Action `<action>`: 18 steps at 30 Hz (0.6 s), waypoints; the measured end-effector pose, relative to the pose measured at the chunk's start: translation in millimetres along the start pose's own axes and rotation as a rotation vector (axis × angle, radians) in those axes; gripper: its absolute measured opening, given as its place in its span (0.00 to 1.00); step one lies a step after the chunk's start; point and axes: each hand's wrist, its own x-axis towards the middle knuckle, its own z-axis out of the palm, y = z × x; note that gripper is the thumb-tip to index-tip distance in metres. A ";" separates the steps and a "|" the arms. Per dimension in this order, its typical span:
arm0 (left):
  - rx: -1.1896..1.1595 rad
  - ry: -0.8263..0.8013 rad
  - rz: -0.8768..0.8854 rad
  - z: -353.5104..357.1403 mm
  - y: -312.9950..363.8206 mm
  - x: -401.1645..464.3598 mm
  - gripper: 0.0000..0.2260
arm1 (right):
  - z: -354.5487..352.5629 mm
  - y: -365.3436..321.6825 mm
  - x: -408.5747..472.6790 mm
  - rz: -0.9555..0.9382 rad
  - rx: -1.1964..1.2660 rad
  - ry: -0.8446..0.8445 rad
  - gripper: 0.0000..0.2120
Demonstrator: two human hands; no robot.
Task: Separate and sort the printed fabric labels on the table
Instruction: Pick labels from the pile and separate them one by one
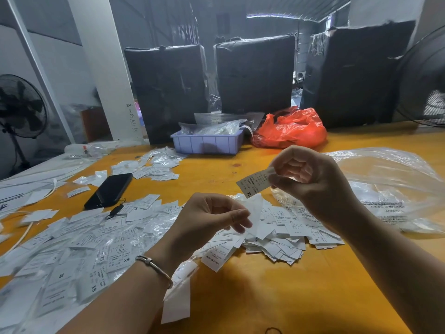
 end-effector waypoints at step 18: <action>0.021 -0.050 -0.041 0.3 -0.1 -0.2 0.10 | -5.9 5.9 0.8 0.047 -0.077 -0.179 0.08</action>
